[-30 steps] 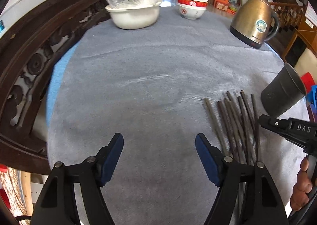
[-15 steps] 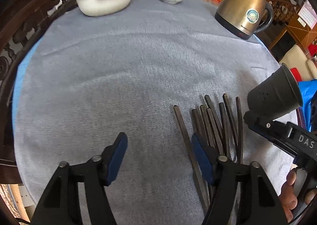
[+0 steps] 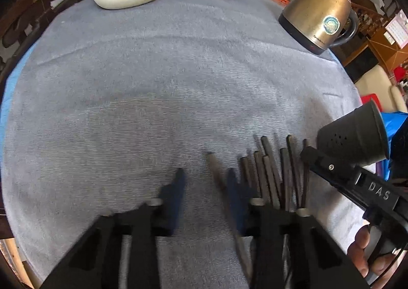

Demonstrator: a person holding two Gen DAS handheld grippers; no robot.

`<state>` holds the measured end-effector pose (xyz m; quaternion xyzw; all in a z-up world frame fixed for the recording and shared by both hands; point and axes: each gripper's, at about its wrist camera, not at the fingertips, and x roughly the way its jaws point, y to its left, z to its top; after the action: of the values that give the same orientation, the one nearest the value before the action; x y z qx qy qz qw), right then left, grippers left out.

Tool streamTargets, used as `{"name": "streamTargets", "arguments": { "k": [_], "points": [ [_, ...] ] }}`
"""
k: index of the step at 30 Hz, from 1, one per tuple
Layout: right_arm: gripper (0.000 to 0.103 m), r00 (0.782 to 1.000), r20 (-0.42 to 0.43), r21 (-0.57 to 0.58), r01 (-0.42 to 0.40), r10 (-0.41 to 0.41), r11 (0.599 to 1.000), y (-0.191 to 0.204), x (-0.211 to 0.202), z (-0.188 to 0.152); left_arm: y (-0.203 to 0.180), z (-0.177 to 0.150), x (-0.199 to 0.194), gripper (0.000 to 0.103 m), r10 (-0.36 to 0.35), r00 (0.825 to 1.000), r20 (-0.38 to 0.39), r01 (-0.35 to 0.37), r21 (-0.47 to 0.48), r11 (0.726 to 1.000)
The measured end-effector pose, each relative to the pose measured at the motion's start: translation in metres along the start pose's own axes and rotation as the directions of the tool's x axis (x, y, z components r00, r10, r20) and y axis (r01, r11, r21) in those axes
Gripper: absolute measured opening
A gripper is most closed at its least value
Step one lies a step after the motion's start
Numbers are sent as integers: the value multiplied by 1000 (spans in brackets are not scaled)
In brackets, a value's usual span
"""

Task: Organize utensils
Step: 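Close the right tool on a chopstick while the left tool grasps another chopstick, then lift the held chopsticks with both tools and carry them over the grey holder cup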

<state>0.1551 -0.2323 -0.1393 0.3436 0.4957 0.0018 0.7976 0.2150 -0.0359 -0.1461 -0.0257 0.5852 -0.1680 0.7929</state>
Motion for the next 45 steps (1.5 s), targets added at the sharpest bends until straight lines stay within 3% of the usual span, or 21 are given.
{"name": "streamTargets", "arguments": {
  "k": [1,6,11,17,24,35,45],
  "points": [
    [8,1000,11,-16,10,-10,1000,3,-2,-1,0,1,2,13,-10,1000,-3,10,1,1000],
    [8,997,81,-84,9,-2,996,16,-27,-6,4,-2,-9,11,-31,999,30,31,-11,999],
    [7,987,156,-117,-28,46,993,23,-60,-15,6,-5,-47,10,-50,992,113,53,-17,998],
    [7,959,261,-167,-67,109,984,35,-98,-24,-7,-14,-105,7,-49,968,245,45,22,999],
    [7,923,350,-211,-89,160,973,43,-128,-34,-40,-25,-144,6,-4,938,347,-33,101,994],
    [7,874,445,-231,-97,194,968,38,-170,-36,-73,-37,-170,6,38,912,408,-109,151,983],
    [7,858,467,-228,-117,214,967,28,-185,-37,-87,-43,-178,6,53,903,426,-135,164,977]
  ]
}}
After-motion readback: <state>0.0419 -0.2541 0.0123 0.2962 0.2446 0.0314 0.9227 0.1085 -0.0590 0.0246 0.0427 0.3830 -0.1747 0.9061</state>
